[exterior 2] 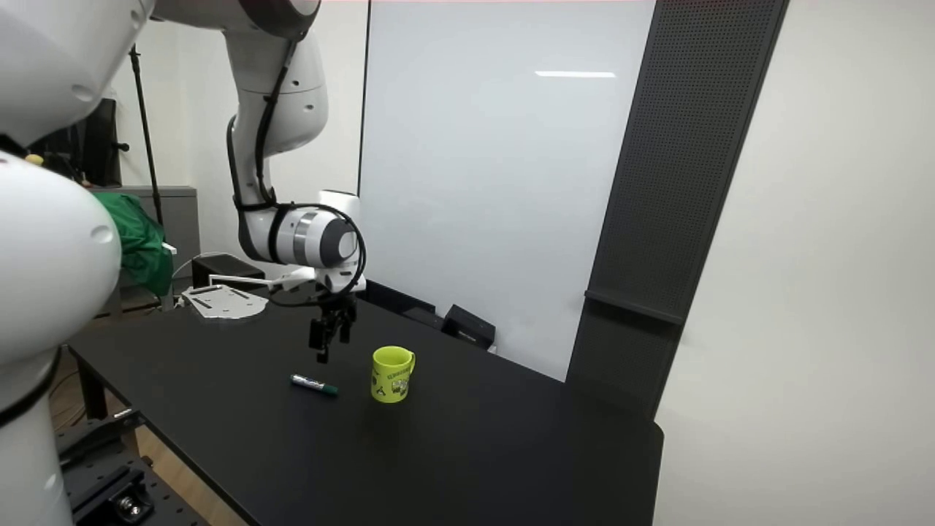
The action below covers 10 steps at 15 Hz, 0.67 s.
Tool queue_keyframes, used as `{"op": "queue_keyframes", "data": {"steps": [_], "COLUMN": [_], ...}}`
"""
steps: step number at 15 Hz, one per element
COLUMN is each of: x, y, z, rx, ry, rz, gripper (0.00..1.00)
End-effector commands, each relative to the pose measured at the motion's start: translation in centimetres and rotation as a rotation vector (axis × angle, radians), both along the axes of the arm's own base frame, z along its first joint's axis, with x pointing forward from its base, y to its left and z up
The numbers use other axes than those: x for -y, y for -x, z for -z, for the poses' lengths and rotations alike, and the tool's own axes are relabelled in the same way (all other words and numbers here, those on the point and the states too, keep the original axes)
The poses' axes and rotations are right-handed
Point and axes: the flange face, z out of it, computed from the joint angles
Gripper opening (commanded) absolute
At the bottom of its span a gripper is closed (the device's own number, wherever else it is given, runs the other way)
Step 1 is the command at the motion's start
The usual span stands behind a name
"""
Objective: Put the marker in the green cup
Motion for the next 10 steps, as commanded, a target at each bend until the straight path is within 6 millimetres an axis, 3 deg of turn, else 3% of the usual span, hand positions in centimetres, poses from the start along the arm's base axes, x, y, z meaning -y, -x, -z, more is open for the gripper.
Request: {"op": "queue_keyframes", "data": {"steps": [1,6,10], "x": [0.1,0.1,-0.1], "y": [0.0,0.0,1.0], "z": [0.1,0.2,2.2], "rx": [-0.002,-0.002,0.023], "ry": [0.000,0.000,0.014], "rz": [-0.002,-0.003,0.078], "gripper": [1.00,1.00,1.00]}}
